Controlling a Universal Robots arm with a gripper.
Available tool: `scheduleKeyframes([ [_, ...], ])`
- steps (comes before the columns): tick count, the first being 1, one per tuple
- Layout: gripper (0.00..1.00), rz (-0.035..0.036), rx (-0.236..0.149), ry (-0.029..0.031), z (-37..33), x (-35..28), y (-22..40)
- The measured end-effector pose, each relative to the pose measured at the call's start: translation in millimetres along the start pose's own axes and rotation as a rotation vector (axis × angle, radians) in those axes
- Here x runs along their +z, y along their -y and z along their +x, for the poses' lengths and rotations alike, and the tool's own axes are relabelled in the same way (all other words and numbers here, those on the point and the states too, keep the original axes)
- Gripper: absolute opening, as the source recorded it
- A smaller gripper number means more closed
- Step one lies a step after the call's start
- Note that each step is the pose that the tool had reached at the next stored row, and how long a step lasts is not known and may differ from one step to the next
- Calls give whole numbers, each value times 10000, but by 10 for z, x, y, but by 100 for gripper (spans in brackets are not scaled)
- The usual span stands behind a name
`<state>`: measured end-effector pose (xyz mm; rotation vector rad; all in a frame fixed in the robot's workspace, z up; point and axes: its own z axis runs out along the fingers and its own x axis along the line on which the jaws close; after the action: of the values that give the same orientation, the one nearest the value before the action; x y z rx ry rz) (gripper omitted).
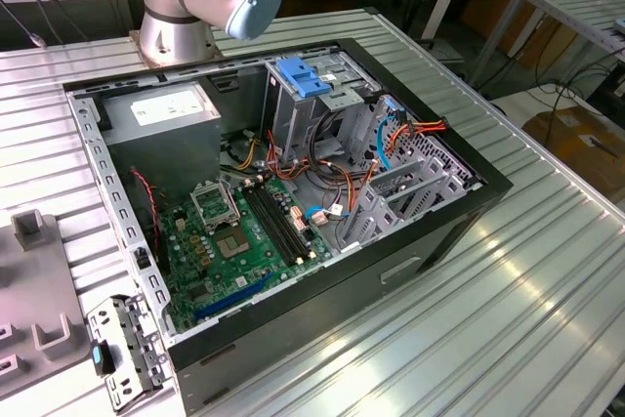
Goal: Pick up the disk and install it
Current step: 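Pick up the disk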
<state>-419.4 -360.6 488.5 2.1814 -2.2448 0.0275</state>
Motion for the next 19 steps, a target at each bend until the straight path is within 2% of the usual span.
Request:
scheduleKeyframes([
  [14,37,0,0,0,-5,5,171],
  [19,37,-2,0,-5,13,6,182],
])
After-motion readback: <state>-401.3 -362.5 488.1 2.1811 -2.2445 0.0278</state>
